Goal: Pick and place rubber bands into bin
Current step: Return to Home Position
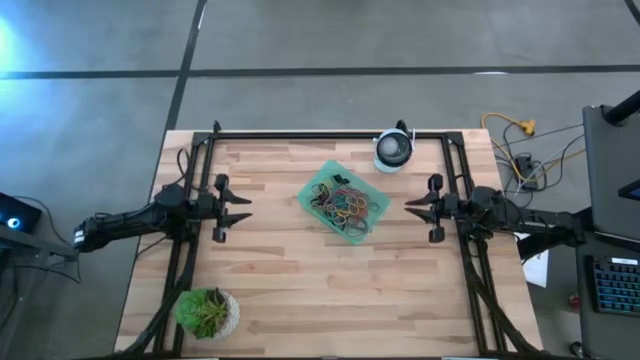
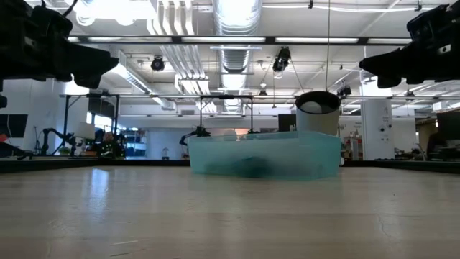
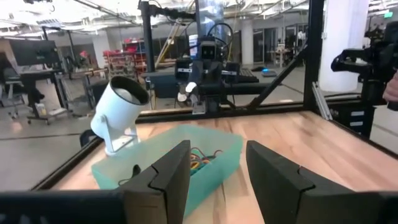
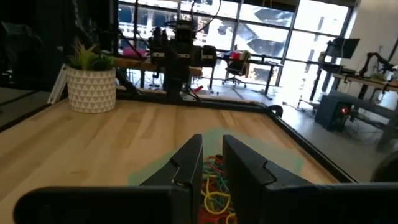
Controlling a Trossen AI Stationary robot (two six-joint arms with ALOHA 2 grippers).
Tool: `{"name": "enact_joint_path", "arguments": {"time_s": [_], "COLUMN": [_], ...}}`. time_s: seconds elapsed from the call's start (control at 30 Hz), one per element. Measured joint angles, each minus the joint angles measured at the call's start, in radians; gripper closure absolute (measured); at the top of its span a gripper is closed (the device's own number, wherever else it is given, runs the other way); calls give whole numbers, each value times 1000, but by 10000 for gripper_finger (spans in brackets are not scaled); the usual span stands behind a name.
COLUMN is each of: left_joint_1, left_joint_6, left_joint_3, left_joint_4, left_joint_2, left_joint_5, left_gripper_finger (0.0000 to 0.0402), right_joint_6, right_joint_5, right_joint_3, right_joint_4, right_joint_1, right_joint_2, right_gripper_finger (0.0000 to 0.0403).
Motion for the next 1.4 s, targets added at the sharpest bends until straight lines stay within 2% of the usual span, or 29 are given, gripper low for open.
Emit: {"name": "enact_joint_path", "arguments": {"time_s": [0.8, 1.13, 1.2, 1.33, 1.4], "left_joint_1": [-1, -1, -1, -1, 0], "left_joint_6": [24, 70, 69, 52, 51], "left_joint_3": [-1, -2, -2, -2, -2], "left_joint_4": [-3, 41, 43, 25, 1], "left_joint_2": [123, 115, 100, 41, -2], "left_joint_5": [4, -11, -54, -298, -353], "left_gripper_finger": [260, 260, 260, 260, 260], "right_joint_6": [7, 7, 7, 7, 7], "right_joint_5": [-8, -8, -8, -8, -7], "right_joint_3": [0, 0, 0, 0, 0], "right_joint_4": [1, 1, 1, 1, 1], "right_joint_1": [8, 8, 8, 8, 8], "right_joint_2": [46, 48, 48, 47, 47], "right_gripper_finger": [346, 346, 346, 346, 346]}}
